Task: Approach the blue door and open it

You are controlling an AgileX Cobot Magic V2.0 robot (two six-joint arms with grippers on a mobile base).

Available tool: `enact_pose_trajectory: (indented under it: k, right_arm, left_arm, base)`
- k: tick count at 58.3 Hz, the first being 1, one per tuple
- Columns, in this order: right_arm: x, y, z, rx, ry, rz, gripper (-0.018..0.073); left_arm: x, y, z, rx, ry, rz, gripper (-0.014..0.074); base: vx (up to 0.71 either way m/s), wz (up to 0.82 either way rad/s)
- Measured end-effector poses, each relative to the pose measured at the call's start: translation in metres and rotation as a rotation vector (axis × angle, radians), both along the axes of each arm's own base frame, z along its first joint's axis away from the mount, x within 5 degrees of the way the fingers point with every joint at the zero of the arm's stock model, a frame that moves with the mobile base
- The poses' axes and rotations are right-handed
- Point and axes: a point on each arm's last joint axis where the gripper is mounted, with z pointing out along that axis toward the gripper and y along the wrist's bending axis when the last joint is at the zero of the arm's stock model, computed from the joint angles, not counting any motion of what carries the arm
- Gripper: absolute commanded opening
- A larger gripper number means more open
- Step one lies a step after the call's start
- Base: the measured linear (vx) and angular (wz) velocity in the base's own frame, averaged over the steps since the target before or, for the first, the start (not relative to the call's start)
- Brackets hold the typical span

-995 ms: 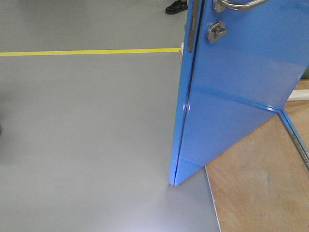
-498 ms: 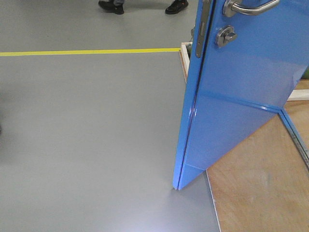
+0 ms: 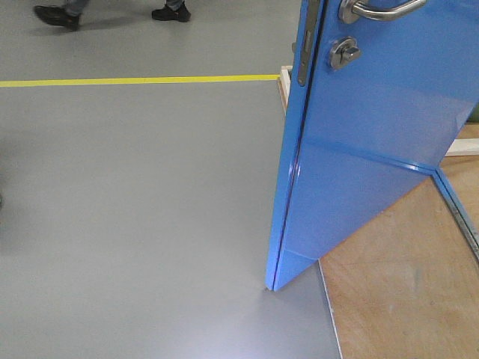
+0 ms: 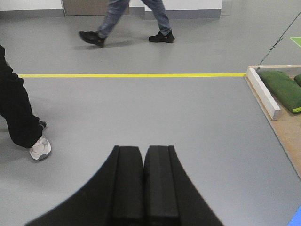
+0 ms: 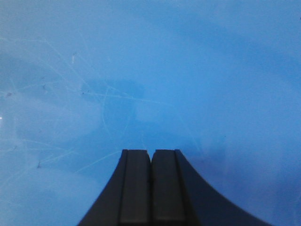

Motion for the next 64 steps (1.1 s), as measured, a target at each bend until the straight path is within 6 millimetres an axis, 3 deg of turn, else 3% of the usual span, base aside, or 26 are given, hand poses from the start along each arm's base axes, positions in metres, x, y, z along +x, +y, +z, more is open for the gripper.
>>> enact_pose_trajectory:
  k: [64]
  right_arm:
    - [0.0000,0.0000,0.0000,0.000,0.000,0.000,0.0008]
  left_arm:
    - [0.0000,0.0000,0.0000,0.000,0.000,0.000,0.0073]
  base:
    - [0.00,0.01]
